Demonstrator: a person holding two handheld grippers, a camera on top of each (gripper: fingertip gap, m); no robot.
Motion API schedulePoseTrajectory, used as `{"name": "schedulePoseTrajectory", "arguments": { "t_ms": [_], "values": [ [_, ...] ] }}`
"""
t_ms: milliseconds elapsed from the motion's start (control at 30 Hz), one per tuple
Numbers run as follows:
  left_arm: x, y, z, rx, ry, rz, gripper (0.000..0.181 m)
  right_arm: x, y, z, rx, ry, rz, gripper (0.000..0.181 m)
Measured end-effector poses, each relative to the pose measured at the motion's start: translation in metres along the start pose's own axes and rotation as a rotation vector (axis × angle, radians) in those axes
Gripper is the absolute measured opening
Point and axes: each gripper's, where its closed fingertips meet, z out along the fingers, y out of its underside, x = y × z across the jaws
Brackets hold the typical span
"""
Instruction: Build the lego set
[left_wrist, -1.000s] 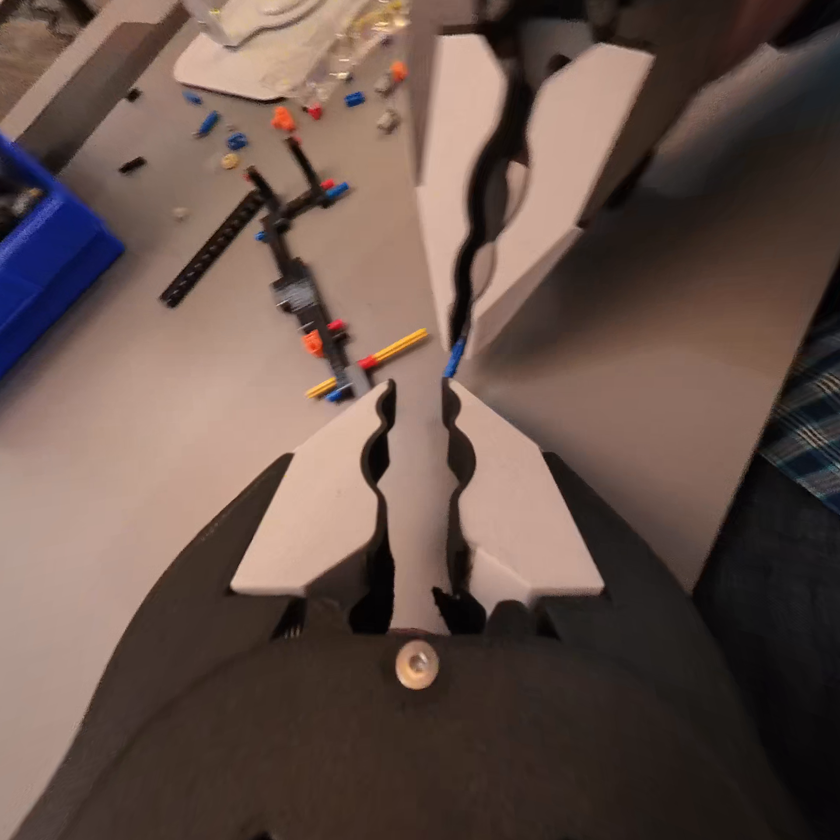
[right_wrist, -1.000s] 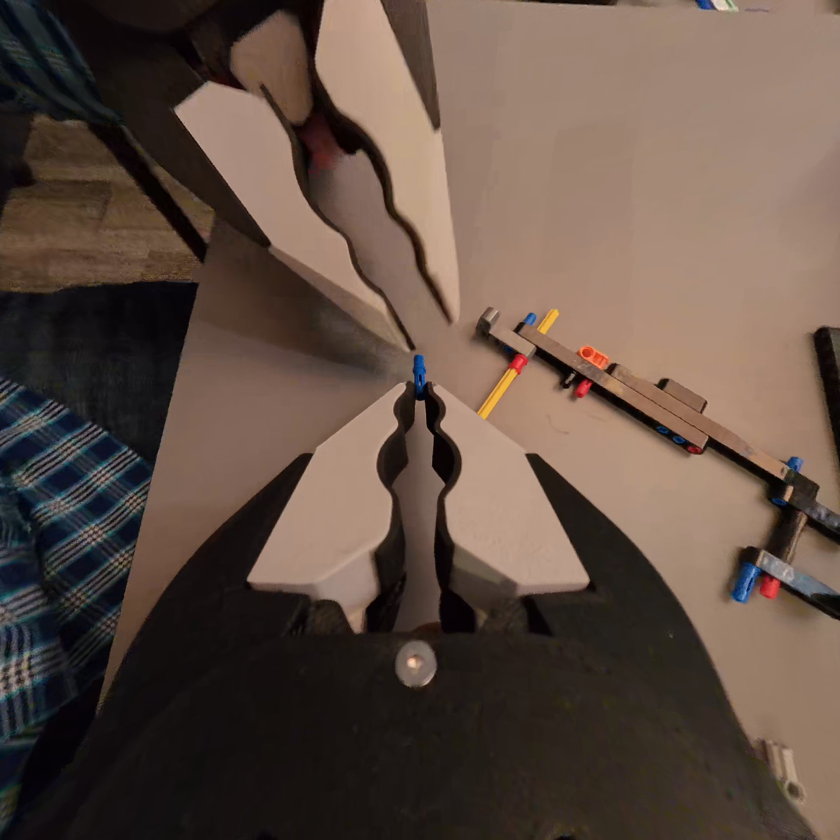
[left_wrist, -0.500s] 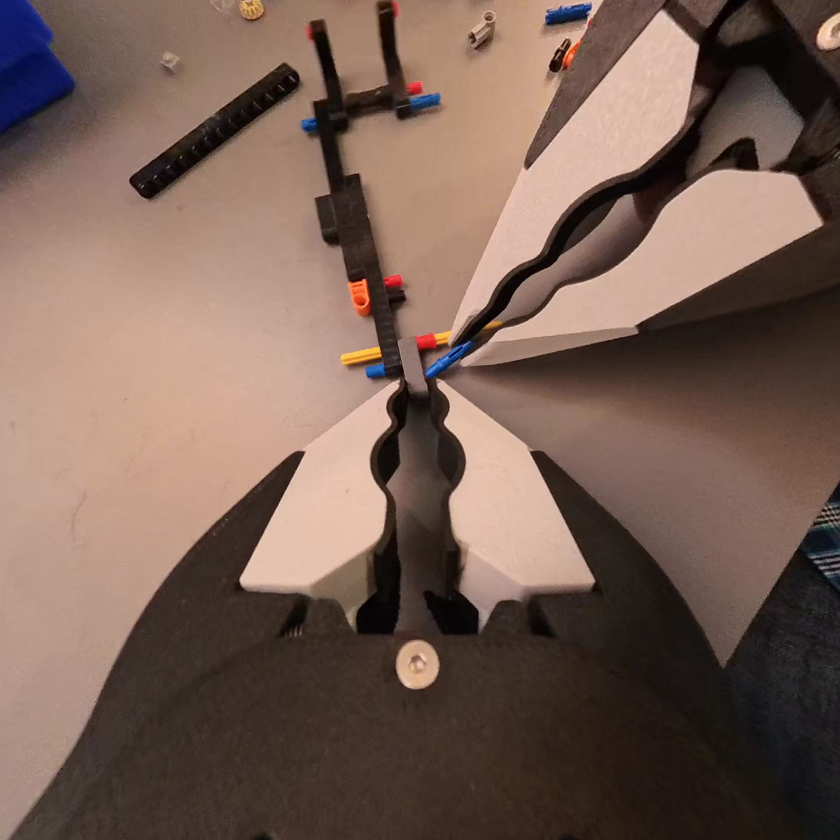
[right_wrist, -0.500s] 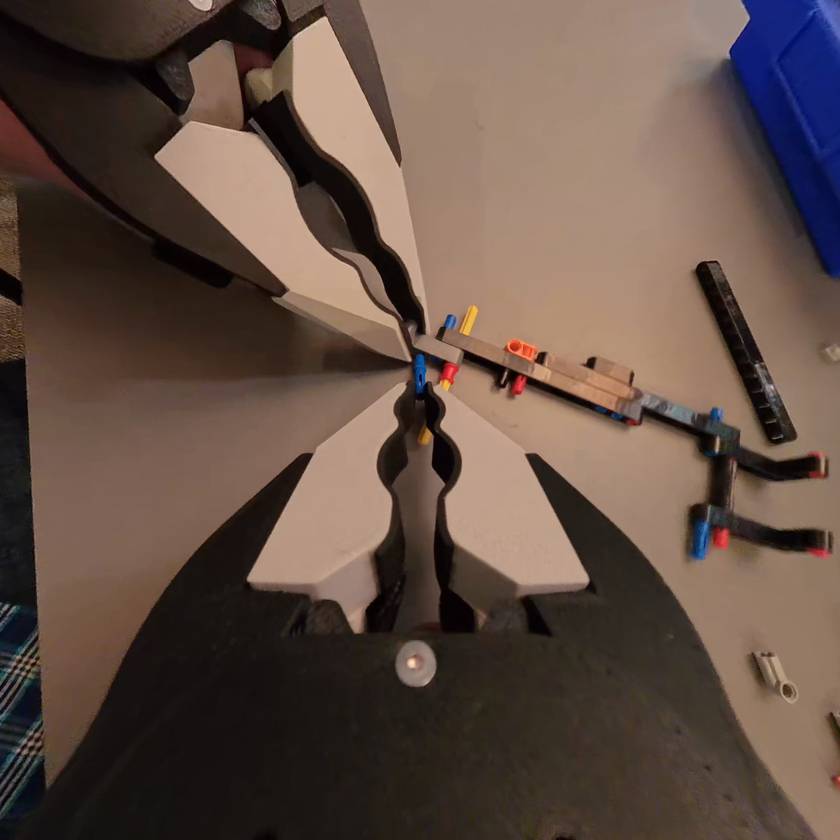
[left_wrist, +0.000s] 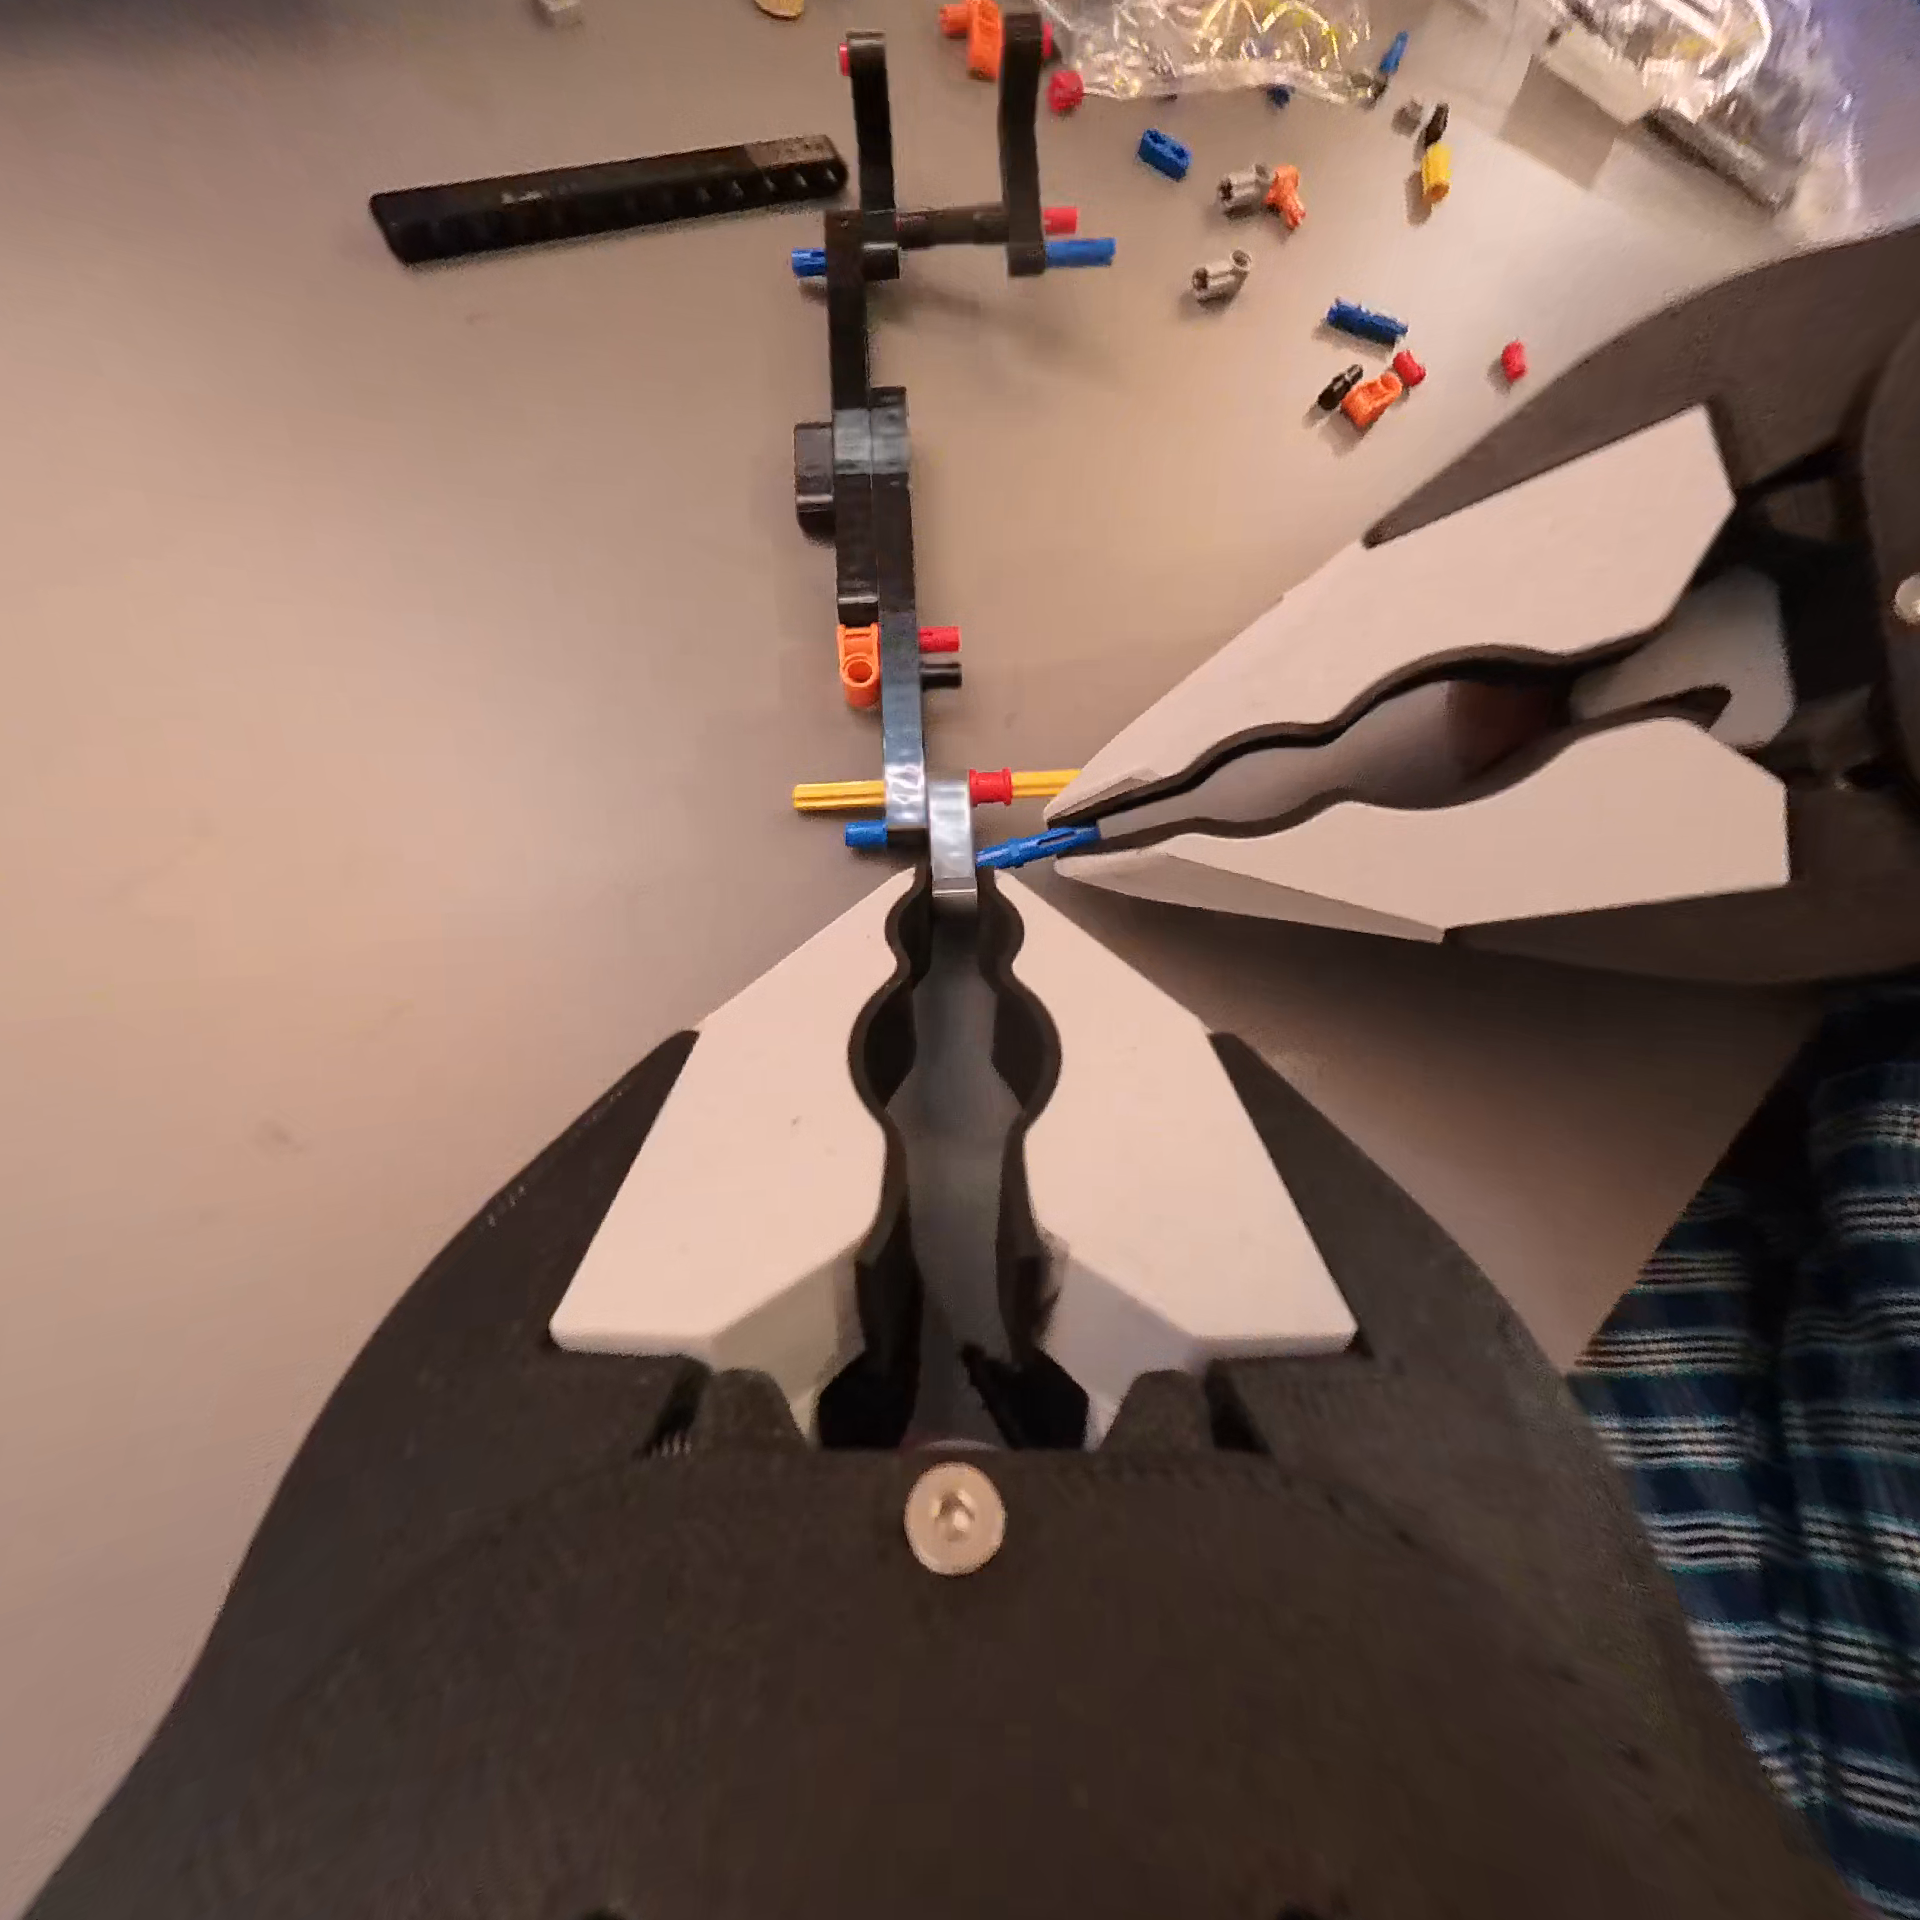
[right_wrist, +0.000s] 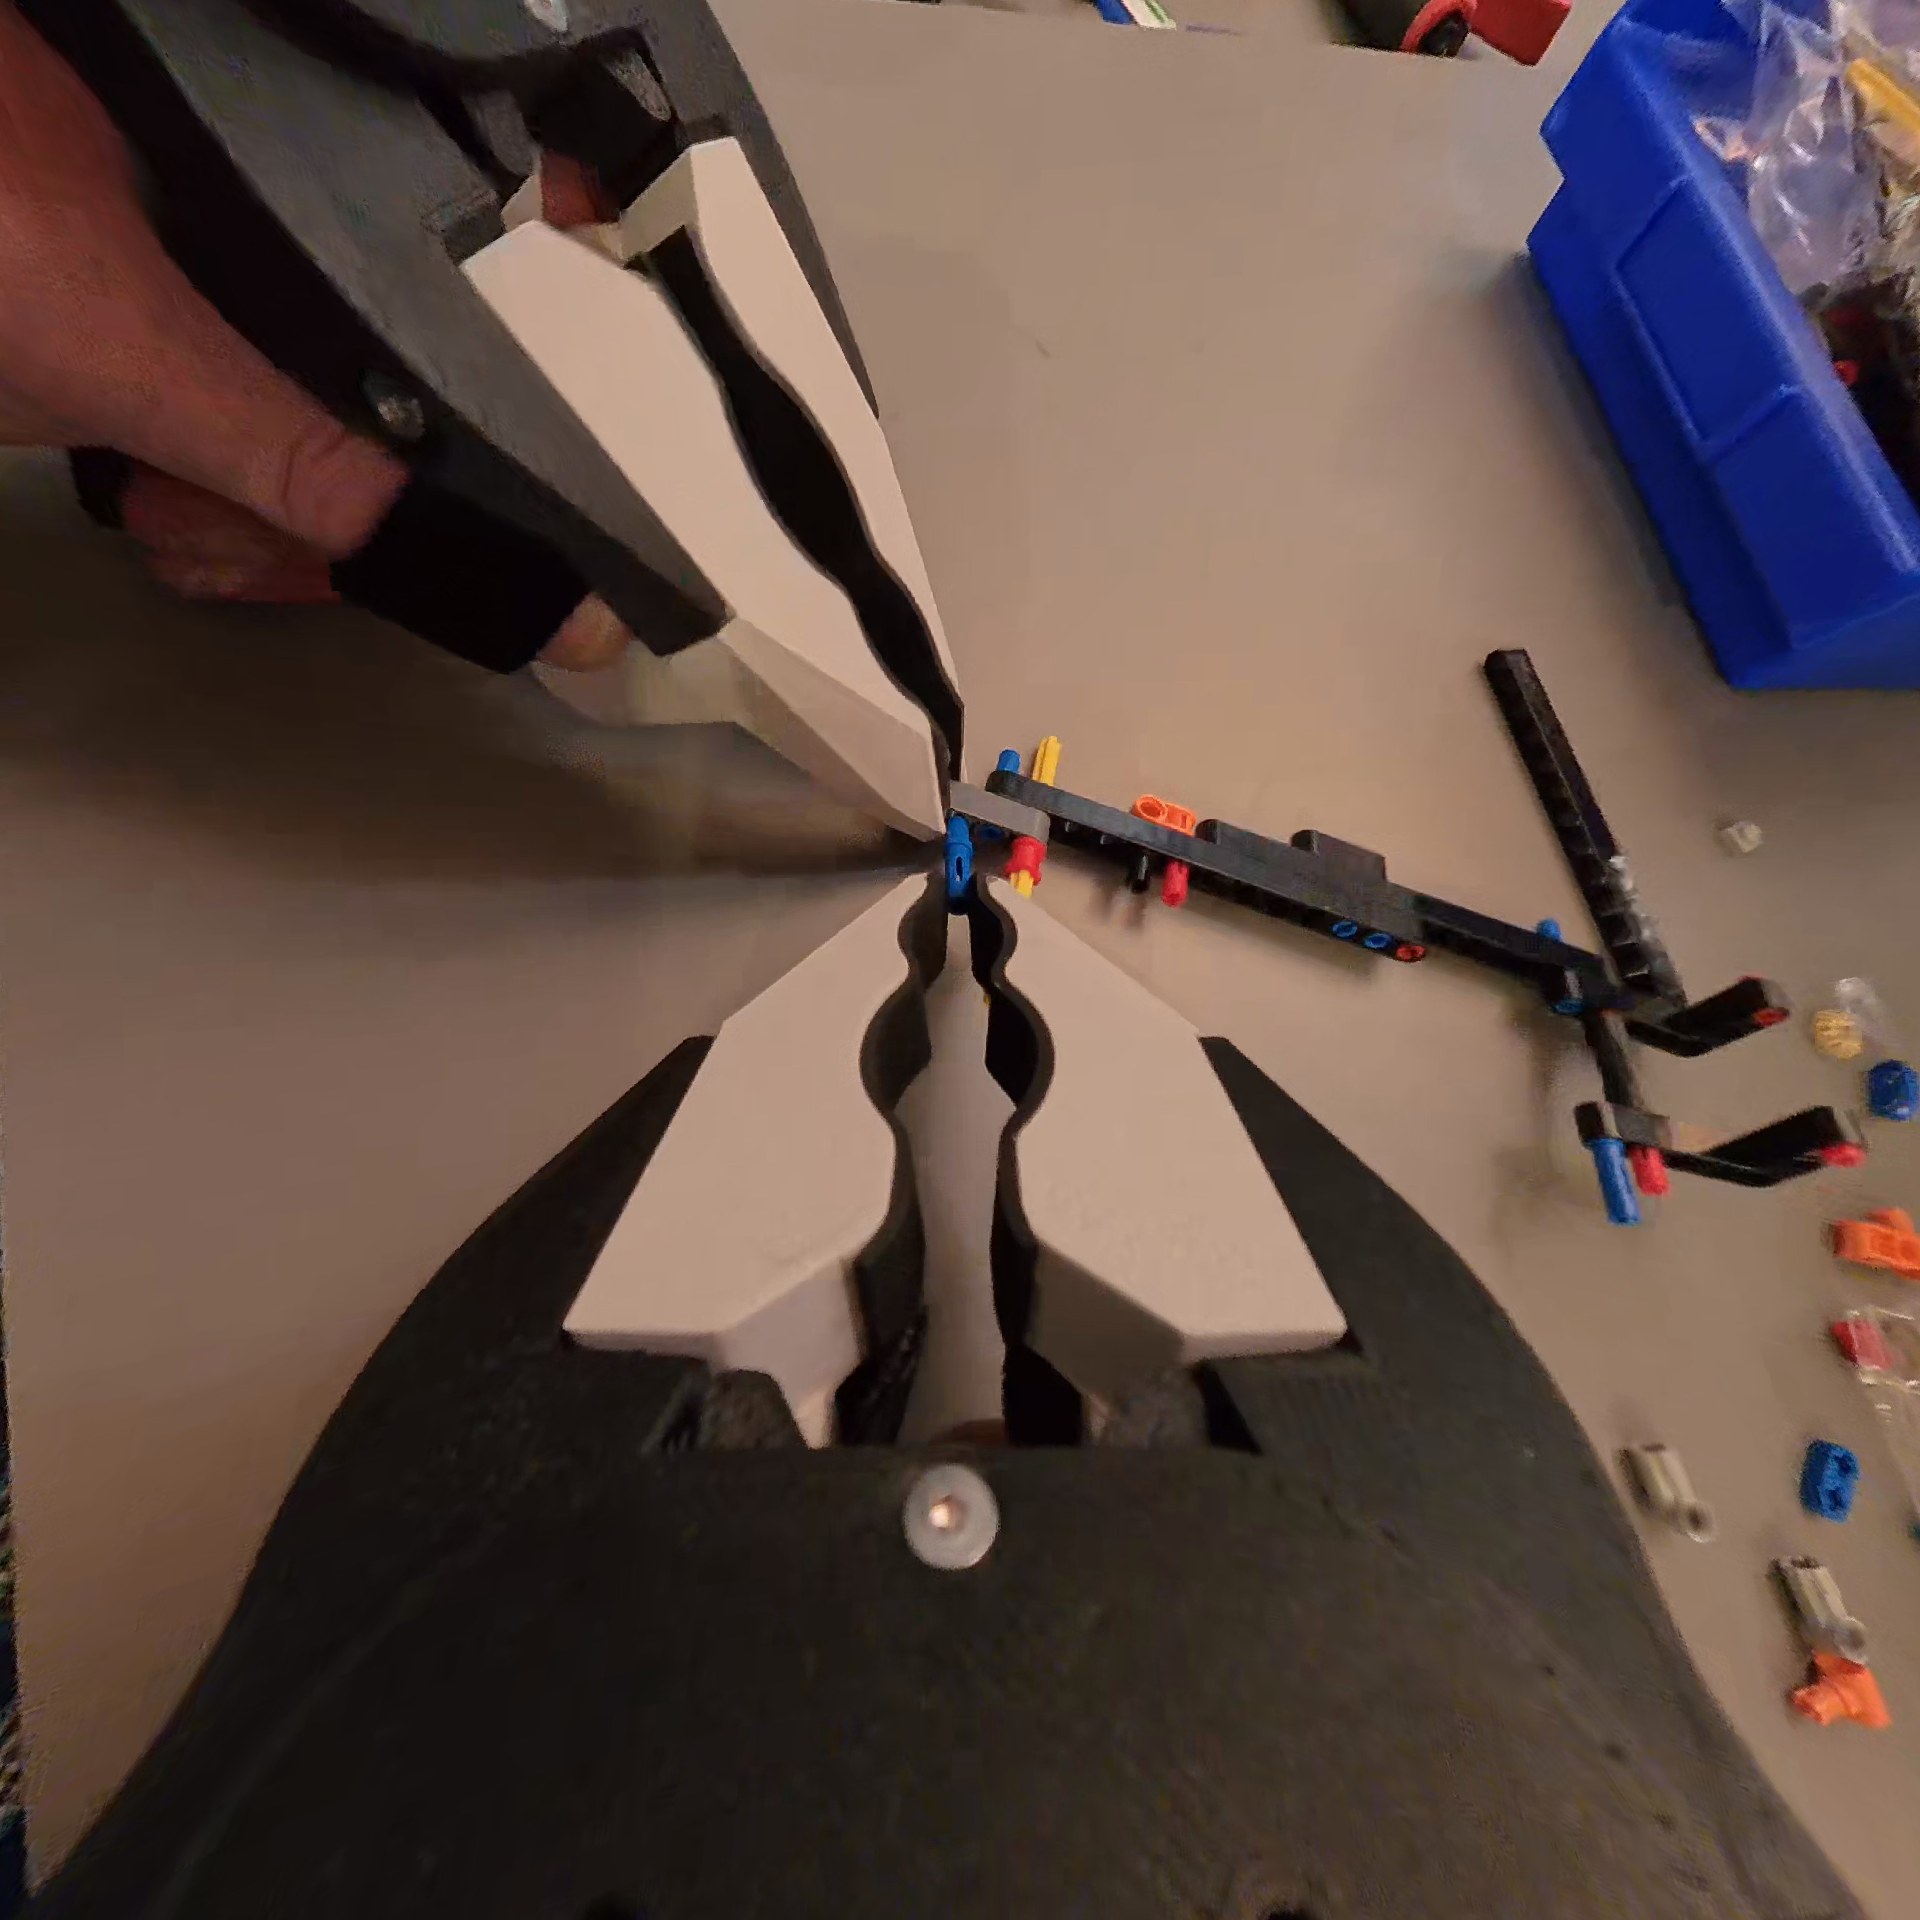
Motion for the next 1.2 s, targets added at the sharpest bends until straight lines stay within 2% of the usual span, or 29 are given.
{"name": "schedulePoseTrajectory", "arguments": {
  "t_ms": [267,533,900,1200],
  "values": [
    [-0.0007,-0.0044,-0.0035,0.049,0.060,-0.182,0.005,0.0023,-0.0069,-0.0004,0.034,0.018,0.007,0.002],
    [0.0008,-0.0048,-0.0047,0.053,0.116,-0.236,0.007,0.0030,-0.0068,0.0013,0.043,0.001,0.018,0.002],
    [0.0009,-0.0040,-0.0044,0.059,0.081,-0.217,0.007,0.0011,-0.0058,0.0007,0.041,-0.053,0.009,0.002],
    [0.0005,-0.0019,-0.0034,0.047,0.046,-0.181,0.006,0.0006,-0.0060,0.0018,-0.021,-0.020,-0.100,0.002]
  ]
}}
